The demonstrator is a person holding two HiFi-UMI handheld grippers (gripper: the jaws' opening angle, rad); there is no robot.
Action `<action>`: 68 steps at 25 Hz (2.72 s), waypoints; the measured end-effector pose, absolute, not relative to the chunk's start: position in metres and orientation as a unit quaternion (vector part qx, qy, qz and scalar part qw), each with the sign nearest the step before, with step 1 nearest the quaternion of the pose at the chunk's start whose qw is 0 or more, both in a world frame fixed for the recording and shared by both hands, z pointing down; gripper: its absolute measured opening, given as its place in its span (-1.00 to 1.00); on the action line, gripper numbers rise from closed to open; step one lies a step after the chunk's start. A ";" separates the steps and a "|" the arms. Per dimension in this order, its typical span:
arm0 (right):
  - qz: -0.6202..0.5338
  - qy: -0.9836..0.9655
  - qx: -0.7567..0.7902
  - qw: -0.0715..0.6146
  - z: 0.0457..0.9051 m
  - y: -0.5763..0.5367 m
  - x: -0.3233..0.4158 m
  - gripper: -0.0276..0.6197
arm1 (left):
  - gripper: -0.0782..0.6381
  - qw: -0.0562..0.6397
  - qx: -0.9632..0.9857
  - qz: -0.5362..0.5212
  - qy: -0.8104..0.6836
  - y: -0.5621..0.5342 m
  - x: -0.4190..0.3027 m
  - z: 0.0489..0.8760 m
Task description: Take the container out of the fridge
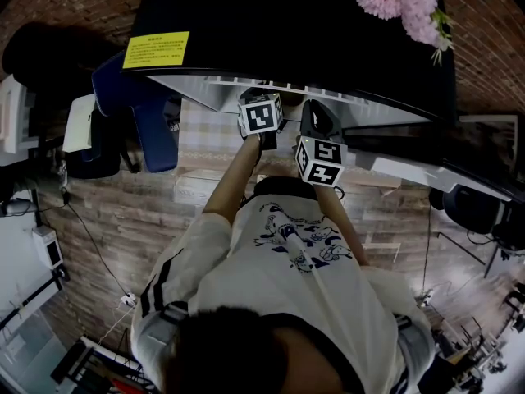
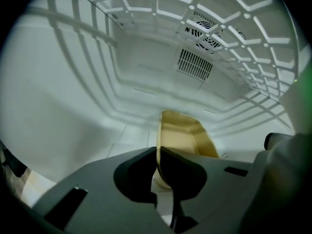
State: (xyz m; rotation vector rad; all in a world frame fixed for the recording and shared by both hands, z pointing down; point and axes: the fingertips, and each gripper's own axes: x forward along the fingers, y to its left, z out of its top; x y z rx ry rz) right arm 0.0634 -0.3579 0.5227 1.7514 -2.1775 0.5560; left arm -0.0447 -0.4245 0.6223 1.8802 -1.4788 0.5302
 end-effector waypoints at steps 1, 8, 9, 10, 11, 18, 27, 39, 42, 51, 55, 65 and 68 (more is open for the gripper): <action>0.193 -0.757 0.608 0.146 0.523 -0.358 0.063 -0.77 | -0.69 0.340 0.722 0.204 -0.567 -0.424 -0.045 0.622; 0.191 -0.760 0.604 0.145 0.521 -0.354 0.059 -0.77 | -0.69 0.343 0.725 0.198 -0.563 -0.414 -0.047 0.616; 0.190 -0.761 0.603 0.145 0.521 -0.354 0.058 -0.77 | -0.69 0.342 0.726 0.198 -0.563 -0.412 -0.047 0.615; 0.190 -0.761 0.603 0.145 0.521 -0.353 0.057 -0.77 | -0.69 0.341 0.726 0.198 -0.563 -0.410 -0.048 0.614; 0.190 -0.762 0.602 0.145 0.521 -0.352 0.056 -0.77 | -0.69 0.340 0.727 0.198 -0.563 -0.409 -0.049 0.612; 0.188 -0.765 0.599 0.142 0.518 -0.345 0.049 -0.77 | -0.69 0.335 0.731 0.183 -0.566 -0.394 -0.054 0.595; 0.187 -0.764 0.603 0.136 0.513 -0.326 0.042 -0.77 | -0.69 0.327 0.733 0.178 -0.570 -0.366 -0.070 0.582; 0.185 -0.752 0.619 0.130 0.513 -0.289 0.031 -0.77 | -0.69 0.324 0.736 0.177 -0.568 -0.317 -0.097 0.582; 0.182 -0.748 0.626 0.129 0.511 -0.281 0.028 -0.77 | -0.69 0.324 0.737 0.180 -0.565 -0.306 -0.103 0.582; 0.167 -0.751 0.626 0.128 0.500 -0.266 0.028 -0.77 | -0.69 0.325 0.736 0.175 -0.567 -0.285 -0.109 0.576; 0.165 -0.756 0.620 0.129 0.499 -0.262 0.030 -0.77 | -0.69 0.326 0.731 0.170 -0.575 -0.276 -0.112 0.572; 0.156 -0.776 0.597 0.131 0.493 -0.240 0.033 -0.77 | -0.69 0.335 0.712 0.161 -0.595 -0.239 -0.108 0.569; 0.157 -0.780 0.591 0.131 0.494 -0.231 0.035 -0.77 | -0.69 0.336 0.707 0.159 -0.602 -0.227 -0.106 0.569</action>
